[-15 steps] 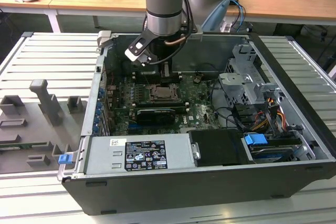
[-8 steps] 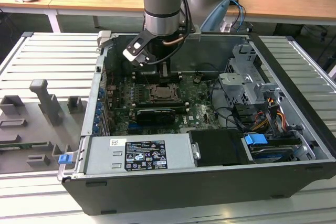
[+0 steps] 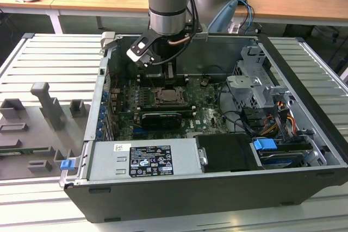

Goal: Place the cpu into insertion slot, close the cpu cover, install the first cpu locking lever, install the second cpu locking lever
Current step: 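Install the first cpu locking lever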

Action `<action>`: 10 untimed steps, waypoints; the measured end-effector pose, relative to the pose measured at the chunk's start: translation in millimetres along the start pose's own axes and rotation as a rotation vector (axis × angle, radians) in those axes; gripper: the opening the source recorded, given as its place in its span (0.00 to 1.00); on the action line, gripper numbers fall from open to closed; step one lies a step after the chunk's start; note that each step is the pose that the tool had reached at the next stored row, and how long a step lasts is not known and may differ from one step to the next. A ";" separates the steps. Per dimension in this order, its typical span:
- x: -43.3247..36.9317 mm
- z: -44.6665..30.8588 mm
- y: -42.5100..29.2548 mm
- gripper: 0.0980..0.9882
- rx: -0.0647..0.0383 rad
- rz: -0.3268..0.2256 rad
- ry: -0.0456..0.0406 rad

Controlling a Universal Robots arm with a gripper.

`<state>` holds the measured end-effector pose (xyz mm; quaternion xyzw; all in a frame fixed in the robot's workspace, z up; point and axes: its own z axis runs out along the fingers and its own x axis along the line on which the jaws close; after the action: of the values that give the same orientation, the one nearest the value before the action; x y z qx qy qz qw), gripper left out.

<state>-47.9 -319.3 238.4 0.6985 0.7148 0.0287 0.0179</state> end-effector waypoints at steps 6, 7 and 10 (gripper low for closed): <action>0.2 -11.5 0.8 0.01 0.000 0.000 0.0001; 0.2 -14.0 0.9 0.01 0.000 0.000 0.0001; 0.3 -20.0 1.3 0.01 0.000 0.000 0.0000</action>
<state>-47.9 -319.3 258.5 0.6985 0.7148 0.0286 0.0178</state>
